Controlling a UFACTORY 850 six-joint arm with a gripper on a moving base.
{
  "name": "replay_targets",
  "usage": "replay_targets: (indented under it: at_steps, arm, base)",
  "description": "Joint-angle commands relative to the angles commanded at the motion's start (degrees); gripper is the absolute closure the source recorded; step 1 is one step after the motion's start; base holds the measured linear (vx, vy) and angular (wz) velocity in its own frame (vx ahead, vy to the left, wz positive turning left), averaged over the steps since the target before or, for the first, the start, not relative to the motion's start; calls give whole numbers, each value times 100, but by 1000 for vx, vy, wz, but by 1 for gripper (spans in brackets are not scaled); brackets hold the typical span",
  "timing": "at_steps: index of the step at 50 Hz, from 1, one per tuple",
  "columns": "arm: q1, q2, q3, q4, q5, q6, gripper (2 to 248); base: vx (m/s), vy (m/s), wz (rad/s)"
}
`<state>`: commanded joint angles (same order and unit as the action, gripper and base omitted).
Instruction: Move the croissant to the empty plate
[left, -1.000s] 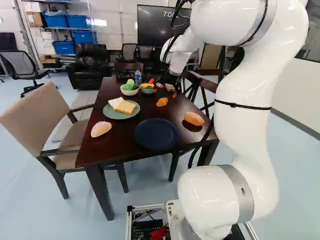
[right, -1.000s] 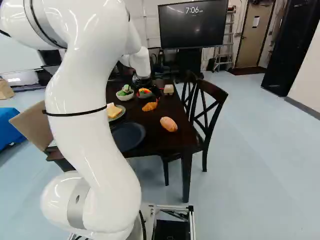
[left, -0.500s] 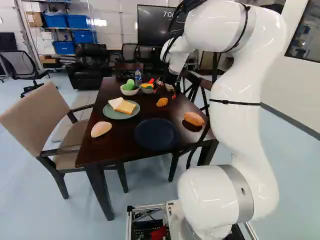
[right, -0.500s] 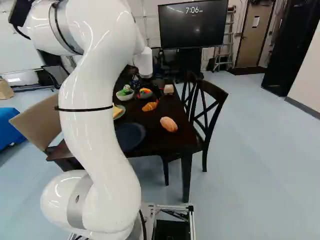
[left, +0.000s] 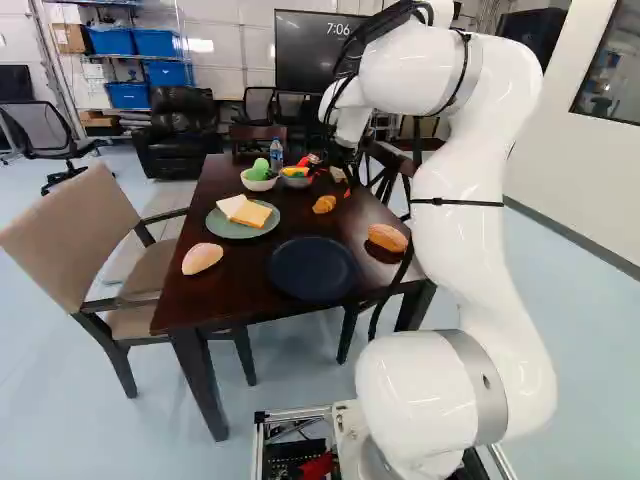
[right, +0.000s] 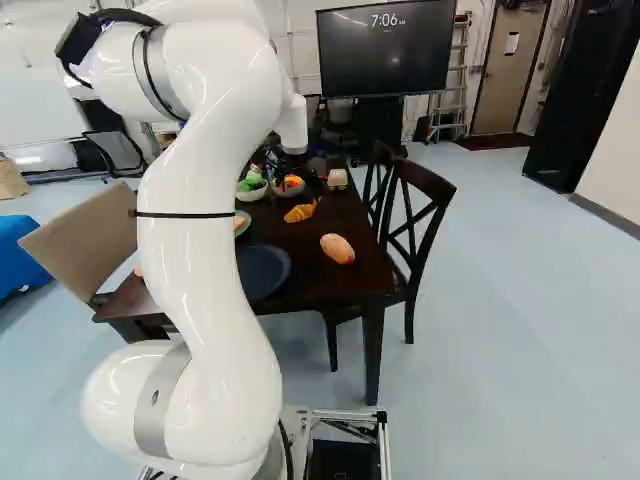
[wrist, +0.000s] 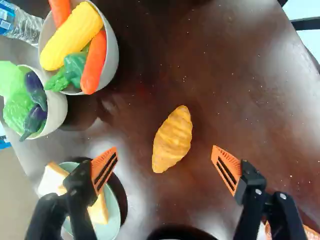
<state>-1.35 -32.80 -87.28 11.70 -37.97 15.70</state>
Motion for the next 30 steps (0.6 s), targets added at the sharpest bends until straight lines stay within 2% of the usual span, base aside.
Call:
replay_targets:
  at_steps: [16, 30]
  arm:
    - [1, -65, -92, -149, -353, 964, 3]
    - [5, -336, -432, -149, -357, 964, 3]
  base:
    - [0, 0, 0]
    - [0, 0, 0]
